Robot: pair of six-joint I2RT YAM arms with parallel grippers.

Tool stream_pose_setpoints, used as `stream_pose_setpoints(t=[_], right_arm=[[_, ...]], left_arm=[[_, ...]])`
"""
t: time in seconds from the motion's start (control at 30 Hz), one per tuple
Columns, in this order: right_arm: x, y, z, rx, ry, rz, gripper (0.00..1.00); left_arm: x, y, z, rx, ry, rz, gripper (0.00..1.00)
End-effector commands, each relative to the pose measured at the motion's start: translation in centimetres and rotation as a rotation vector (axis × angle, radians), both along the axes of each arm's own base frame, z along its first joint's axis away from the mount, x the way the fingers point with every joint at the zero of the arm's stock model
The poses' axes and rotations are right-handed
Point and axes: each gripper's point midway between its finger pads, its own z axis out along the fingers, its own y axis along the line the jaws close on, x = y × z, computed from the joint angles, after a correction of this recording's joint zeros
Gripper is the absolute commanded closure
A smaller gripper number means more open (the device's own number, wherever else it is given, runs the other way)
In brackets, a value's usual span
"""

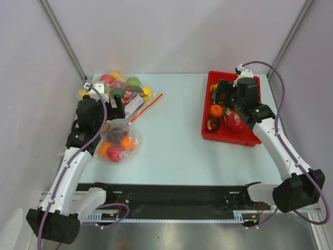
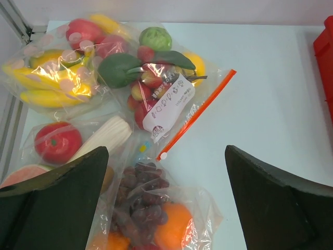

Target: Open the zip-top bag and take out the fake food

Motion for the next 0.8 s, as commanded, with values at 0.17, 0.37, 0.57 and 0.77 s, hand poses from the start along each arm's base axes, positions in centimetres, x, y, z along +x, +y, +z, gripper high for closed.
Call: stream_pose_setpoints(t=[0.17,0.37,0.57,0.77], right_arm=[[0.1,-0.6,2.9,0.004,-0.055,0.015,0.00],[0.1,-1.4,2.4,0.009,-0.024,0.004,0.00],[-0.2,-1.9,2.2,0.037,-0.020,0.010,0.00],[-0.3,-3.0,1.2,0.047,-0.001,0.000,0.00]], left_arm=[[0.3,1.7,2.5,0.044,-0.057,0.070,0.00],[0.8,2.0,0.9,0.089,-0.006,0.080,0.00],[1.7,1.9,-2.7,0.187,0.141,0.098,0.01],[1.8,1.6,-6.0,0.331,0.281,0.126,0.00]])
